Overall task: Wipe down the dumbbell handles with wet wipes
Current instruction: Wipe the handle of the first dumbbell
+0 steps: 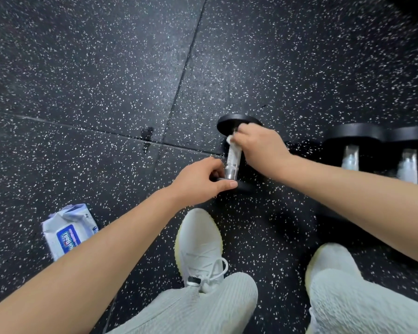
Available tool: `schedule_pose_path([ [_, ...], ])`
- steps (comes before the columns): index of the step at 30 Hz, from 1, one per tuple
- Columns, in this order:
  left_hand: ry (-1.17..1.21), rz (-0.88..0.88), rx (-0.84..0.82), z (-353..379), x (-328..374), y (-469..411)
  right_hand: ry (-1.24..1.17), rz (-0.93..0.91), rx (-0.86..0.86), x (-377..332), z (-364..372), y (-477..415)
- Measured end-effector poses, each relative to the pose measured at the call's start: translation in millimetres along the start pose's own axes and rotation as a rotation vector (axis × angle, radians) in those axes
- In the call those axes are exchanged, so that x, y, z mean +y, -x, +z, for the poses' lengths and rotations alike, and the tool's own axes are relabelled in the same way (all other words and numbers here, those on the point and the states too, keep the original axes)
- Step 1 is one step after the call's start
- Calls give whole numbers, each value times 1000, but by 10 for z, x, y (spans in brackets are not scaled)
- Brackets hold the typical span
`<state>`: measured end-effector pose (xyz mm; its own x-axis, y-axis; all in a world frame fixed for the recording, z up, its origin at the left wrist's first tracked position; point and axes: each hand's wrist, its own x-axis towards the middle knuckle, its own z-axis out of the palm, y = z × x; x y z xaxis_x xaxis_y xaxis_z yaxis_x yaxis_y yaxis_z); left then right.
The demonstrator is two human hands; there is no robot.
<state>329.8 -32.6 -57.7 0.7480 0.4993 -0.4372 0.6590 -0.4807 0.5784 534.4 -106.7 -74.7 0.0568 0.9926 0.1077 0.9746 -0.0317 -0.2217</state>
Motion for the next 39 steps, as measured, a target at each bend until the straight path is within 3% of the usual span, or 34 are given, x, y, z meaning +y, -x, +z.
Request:
schedule_pose_path([
  [4,69,-2,17,-9,-50,29,-35,41,-1,-43,-3,-71],
  [10,111,-35,7,-23,-92,38,-214,-255,-151,-215,-28,342],
  [15,96,-47,7,-41,-63,37,-170,9,-36,-73,-8,-27],
  [17,93,-50,15,-37,-51,44,-202,24,-28,-123,5,-4],
  [23,35,-35,49,-12,-9,64,-232,-317,-187,-211,-108,243],
  [28,-19,-39,59,-41,36,67,-219,-57,-48,-62,-100,-96],
  [34,-8,-44,68,-25,5,70,-332,-244,-229,-212,-72,300],
  [39,5,-87,49,-58,-48,81,-368,-78,-108,-44,-79,144],
])
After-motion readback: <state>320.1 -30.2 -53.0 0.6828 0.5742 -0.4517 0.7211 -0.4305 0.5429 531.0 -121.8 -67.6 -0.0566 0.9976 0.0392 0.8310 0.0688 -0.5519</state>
